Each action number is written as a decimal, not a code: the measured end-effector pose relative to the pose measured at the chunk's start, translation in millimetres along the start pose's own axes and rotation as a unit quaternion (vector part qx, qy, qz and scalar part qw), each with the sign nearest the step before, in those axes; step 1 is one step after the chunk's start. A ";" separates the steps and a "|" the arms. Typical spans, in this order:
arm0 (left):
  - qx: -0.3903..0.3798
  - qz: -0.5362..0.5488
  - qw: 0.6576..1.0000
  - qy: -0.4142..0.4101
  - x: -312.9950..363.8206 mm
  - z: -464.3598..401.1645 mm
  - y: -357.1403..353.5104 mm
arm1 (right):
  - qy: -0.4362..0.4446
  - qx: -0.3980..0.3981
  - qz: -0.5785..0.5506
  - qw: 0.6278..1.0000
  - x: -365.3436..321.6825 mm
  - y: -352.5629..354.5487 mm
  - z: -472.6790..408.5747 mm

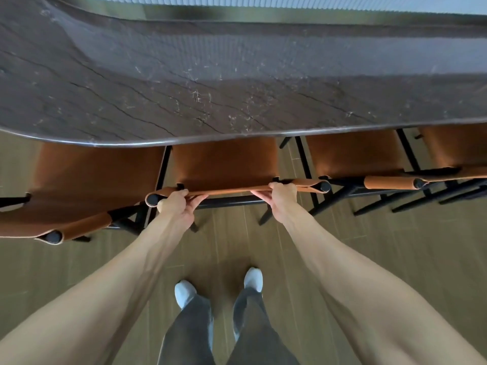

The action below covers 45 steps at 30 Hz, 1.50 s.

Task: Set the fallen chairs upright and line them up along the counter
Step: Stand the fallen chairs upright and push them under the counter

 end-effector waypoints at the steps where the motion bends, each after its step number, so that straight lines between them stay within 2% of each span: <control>1: 0.002 0.000 1.000 0.000 -0.5 1.2 -1.5 | 0.002 0.002 0.004 1.000 -2.7 0.6 -2.4; 9: 0.032 0.005 0.999 0.013 -15.3 9.5 -4.8 | -0.001 -0.002 0.030 1.000 -9.2 13.9 -8.6; 15: 0.028 -0.022 0.999 0.002 -25.7 8.4 2.0 | 0.005 -0.003 0.056 0.998 -12.1 27.7 -11.3; 21: 0.009 -0.047 0.999 -0.015 -29.0 6.4 5.8 | -0.027 0.002 -0.014 1.000 -20.0 51.4 -16.1; 27: 0.014 -0.082 0.996 -0.038 -26.9 9.7 10.1 | 0.001 0.003 0.027 1.000 -19.4 56.6 -16.3; 45: 0.052 -0.122 0.991 -0.035 -35.7 12.6 13.5 | -0.028 -0.029 0.071 0.997 -18.6 67.5 -24.7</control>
Point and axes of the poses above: each hand's wrist, its own z-axis away from the middle knuckle, its own y-axis out of the back of the hand, x = y × z, the point moved 6 cm from there along -z, towards the middle knuckle, and after that the axes turned 6 degrees about x, right-handed, at the moved point
